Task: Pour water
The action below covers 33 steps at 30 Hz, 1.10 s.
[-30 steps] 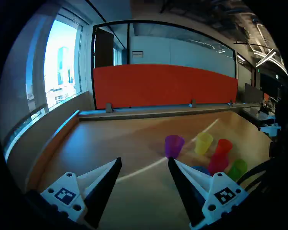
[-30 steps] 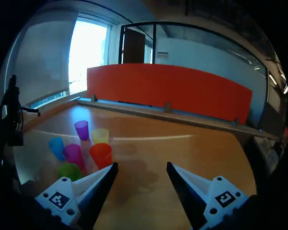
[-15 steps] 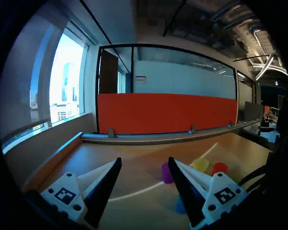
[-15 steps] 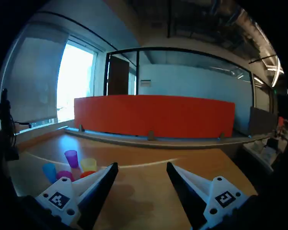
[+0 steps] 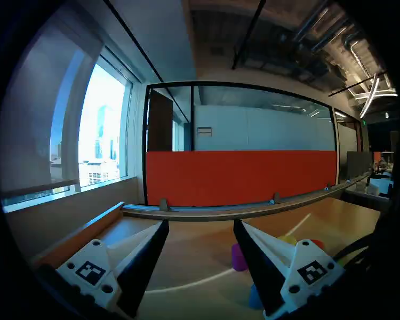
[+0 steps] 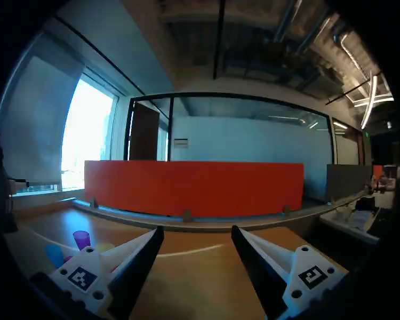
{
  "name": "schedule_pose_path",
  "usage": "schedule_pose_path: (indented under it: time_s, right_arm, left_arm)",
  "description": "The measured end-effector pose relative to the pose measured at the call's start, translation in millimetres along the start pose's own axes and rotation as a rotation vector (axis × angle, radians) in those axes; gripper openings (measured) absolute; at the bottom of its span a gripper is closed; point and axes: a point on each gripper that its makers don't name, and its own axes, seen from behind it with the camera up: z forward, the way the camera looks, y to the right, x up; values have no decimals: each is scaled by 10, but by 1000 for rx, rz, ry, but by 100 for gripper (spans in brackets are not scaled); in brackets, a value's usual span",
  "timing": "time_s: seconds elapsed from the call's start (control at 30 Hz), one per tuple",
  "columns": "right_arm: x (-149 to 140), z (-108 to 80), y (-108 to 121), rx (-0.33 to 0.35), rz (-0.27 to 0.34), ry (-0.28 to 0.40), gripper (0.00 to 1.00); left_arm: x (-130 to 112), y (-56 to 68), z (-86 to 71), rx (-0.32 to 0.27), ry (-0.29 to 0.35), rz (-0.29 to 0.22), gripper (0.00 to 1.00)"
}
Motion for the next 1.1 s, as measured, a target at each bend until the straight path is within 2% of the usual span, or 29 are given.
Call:
schedule_pose_path:
  time_s: [0.3, 0.6, 0.8, 1.1]
  right_arm:
    - [-201, -11, -2, -7, 17, -6, 98]
    - [-436, -34, 67, -33, 41, 1, 98]
    - [-565, -26, 104, -41, 44, 7, 98]
    - [-779, -46, 20, -23, 41, -3, 98]
  left_arm:
    - [-156, 88, -40, -18, 14, 18, 90]
    - [-525, 60, -79, -1, 16, 47, 90]
    - [-654, 80, -110, 3, 29, 44, 89]
    - [-780, 125, -118, 8, 41, 44, 90]
